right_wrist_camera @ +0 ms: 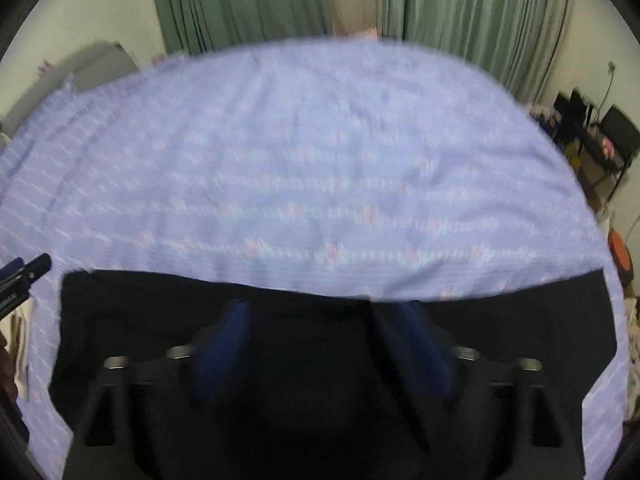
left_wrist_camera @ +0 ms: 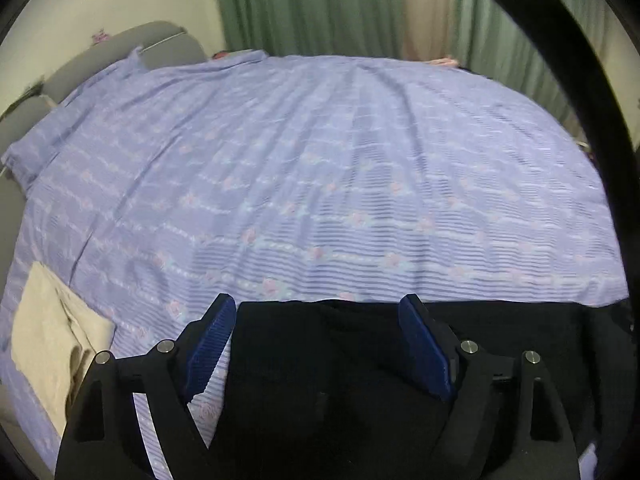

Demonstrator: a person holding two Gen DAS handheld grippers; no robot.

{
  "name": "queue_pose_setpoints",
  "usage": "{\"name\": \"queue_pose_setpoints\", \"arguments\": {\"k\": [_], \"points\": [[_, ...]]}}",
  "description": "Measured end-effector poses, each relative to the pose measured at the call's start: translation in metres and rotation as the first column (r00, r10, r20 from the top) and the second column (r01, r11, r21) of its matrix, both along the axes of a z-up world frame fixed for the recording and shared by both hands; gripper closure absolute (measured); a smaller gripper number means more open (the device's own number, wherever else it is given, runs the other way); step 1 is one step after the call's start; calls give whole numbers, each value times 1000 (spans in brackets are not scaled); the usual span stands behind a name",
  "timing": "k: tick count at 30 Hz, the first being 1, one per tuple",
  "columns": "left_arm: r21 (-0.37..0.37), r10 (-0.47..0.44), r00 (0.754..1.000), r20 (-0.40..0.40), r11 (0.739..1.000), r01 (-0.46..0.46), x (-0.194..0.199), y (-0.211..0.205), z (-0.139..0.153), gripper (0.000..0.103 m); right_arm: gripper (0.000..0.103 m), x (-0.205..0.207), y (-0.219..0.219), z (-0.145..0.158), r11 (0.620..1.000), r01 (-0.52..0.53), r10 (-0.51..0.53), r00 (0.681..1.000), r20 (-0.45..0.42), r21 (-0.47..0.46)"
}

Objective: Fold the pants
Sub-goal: 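Lift the waistband with both grippers and fold it over toward the hems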

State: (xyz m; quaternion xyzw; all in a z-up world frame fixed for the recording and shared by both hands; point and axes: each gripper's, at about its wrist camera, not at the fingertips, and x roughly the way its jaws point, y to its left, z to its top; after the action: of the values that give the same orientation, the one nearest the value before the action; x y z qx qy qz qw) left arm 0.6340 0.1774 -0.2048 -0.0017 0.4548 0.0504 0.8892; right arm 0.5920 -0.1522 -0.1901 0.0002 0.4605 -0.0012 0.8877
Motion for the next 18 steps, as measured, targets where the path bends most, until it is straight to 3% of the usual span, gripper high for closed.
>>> {"name": "queue_pose_setpoints", "arguments": {"k": [5,10,15,18], "points": [[23,-152,988,37,988,152,-44,-27,35,19,21,-47,7,40,997,-71,69,996,58,26],[16,-290,955,60,957,289,-109,-59,78,19,21,-109,-3,74,996,-88,86,993,77,17],[17,-386,918,89,922,386,-167,-88,114,14,21,-178,-26,113,999,-36,34,996,87,16],[-47,-434,897,78,898,438,-196,-100,125,14,21,-218,-42,134,1000,17,-20,996,93,25]]}}
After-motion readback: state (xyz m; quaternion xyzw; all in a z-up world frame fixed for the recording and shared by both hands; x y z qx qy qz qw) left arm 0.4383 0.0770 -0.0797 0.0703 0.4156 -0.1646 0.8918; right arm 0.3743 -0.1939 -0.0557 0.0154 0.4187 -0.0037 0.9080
